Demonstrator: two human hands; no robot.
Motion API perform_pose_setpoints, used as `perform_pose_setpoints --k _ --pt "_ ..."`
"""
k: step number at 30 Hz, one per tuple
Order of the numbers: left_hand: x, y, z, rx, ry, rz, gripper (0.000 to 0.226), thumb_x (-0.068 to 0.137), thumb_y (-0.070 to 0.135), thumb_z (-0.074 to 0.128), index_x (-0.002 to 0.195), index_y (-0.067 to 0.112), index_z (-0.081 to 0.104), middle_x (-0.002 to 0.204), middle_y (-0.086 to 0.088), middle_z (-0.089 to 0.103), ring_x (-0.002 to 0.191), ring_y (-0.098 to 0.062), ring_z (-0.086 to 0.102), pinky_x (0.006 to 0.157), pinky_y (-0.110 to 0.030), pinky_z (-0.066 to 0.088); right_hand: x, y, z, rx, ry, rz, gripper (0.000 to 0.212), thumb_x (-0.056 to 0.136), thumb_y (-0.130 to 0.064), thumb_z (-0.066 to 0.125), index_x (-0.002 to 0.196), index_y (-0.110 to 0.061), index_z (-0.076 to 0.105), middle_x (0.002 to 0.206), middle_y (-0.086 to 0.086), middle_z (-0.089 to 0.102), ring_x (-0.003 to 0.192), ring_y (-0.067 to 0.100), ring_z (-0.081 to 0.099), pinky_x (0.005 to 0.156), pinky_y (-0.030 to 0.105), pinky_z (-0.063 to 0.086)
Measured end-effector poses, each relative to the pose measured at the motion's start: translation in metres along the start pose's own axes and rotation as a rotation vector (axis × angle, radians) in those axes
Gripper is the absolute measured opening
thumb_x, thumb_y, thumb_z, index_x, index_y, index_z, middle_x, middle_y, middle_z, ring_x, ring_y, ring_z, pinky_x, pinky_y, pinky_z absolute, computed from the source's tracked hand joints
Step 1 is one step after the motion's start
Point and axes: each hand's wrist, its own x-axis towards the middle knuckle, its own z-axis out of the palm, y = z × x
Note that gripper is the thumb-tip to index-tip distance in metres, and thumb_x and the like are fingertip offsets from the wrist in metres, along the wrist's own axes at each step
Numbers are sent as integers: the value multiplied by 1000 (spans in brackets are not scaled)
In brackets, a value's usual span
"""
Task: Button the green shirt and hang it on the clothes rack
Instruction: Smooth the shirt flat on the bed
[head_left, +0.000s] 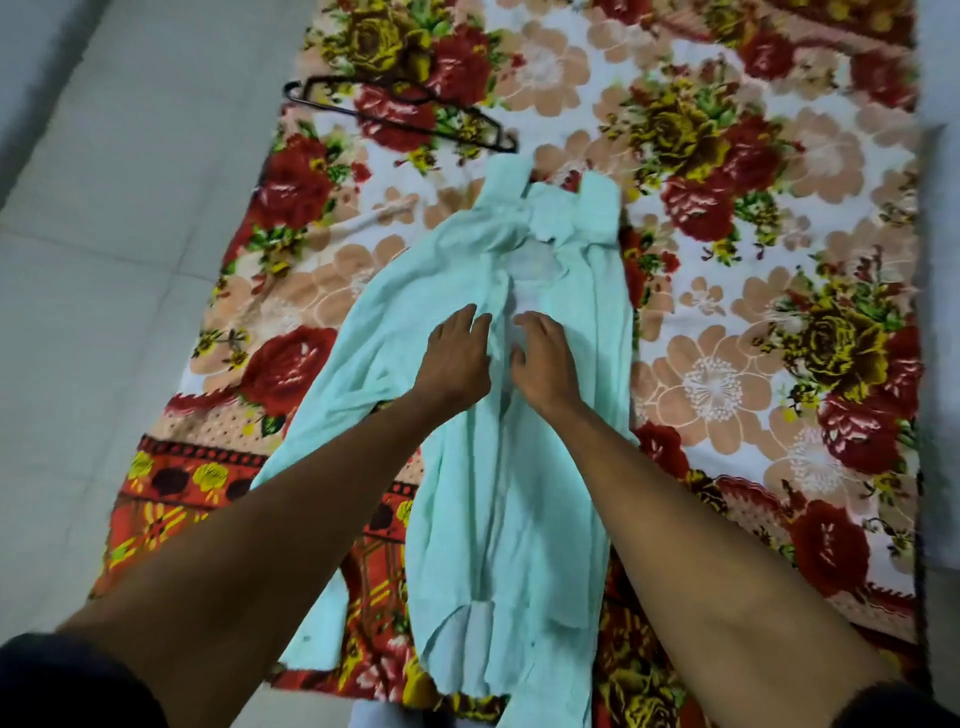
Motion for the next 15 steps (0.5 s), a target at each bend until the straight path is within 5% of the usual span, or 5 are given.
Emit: perform_pose_setpoints --k 6,10,12,15 --pt "90 43 31 51 -30 157 68 86 5 59 150 -3 37 155 -26 37 143 -42 38 117 -45 33 64 69 -40 -137 167 49 38 90 -6 63 128 -4 62 137 16 56 133 33 47 111 44 42" --pt "134 71 61 90 -115 251 76 100 22 53 161 4 13 168 -21 13 155 -36 16 126 -45 18 92 108 -55 -122 312 412 43 93 -25 62 133 -10 55 138 15 53 128 36 50 100 51 48" --pt "146 84 79 102 -185 312 80 102 35 50 163 11 4 170 -17 4 158 -33 7 127 -46 12 98 132 -59 -70 225 647 56 94 -40 61 138 -7 50 143 17 48 130 39 49 100 52 47" --pt "148 88 106 151 -260 325 78 104 50 40 164 22 -2 171 -16 -7 158 -35 -4 126 -52 3 94 158 -66 -13 60 645 55 88 -45 70 124 -4 60 131 17 61 118 37 60 94 40 49"
